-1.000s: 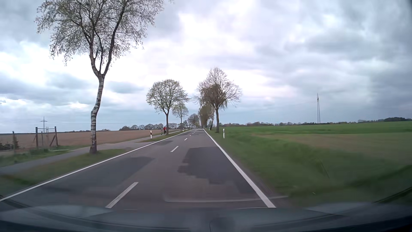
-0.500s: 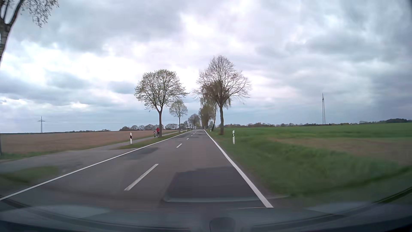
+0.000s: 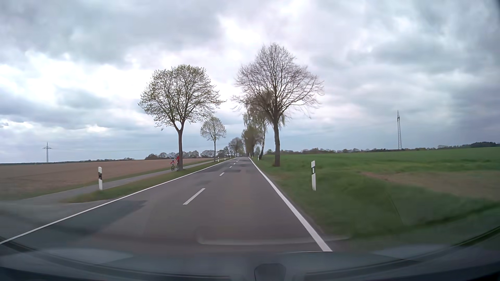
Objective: Follow the waypoints while adhering to traffic rules and regulations
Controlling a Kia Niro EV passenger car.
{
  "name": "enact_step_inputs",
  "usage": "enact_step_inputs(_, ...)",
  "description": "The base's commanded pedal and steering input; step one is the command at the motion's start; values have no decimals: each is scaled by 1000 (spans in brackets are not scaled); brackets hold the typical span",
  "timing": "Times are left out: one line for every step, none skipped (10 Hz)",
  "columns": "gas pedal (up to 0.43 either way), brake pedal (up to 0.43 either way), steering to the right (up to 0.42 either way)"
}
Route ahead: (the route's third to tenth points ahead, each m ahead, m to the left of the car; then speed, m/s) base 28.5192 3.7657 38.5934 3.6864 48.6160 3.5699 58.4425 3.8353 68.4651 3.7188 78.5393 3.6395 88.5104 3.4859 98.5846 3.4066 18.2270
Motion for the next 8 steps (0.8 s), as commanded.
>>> enact_step_inputs(287,0,-5)
enact_step_inputs(287,0,-5)
enact_step_inputs(287,0,-5)
enact_step_inputs(287,0,-6)
enact_step_inputs(287,0,-6)
enact_step_inputs(287,0,-6)
enact_step_inputs(287,0,-6)
enact_step_inputs(287,0,-6)
